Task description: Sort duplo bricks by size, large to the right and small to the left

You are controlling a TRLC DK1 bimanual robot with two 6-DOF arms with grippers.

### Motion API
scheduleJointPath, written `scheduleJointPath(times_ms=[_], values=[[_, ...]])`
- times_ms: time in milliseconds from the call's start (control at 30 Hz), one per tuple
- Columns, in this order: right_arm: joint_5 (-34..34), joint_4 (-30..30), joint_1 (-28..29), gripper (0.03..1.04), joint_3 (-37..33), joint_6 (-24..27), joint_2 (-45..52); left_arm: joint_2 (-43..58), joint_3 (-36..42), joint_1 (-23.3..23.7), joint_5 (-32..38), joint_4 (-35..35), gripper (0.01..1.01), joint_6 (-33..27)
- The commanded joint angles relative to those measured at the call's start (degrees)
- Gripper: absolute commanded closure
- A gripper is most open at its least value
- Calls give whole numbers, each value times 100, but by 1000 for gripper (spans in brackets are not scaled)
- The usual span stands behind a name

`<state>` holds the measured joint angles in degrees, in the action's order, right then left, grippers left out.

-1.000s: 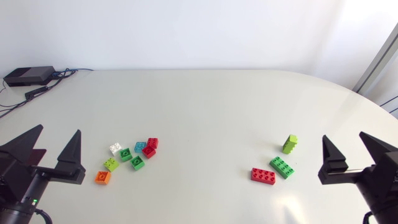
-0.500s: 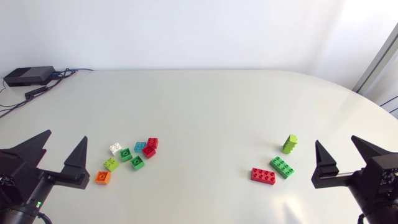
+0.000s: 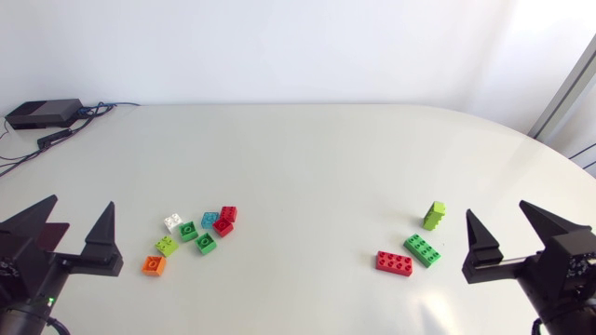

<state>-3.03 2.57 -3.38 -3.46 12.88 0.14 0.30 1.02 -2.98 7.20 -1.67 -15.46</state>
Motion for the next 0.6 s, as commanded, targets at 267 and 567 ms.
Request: scheduleJointPath(times_ms=[267, 567], values=[[171, -169, -234, 72, 267, -40, -49, -100, -110, 149, -123, 53, 44, -97], [276, -230, -190, 70, 355, -14, -41, -100, -110, 149, -158, 62, 44, -88]])
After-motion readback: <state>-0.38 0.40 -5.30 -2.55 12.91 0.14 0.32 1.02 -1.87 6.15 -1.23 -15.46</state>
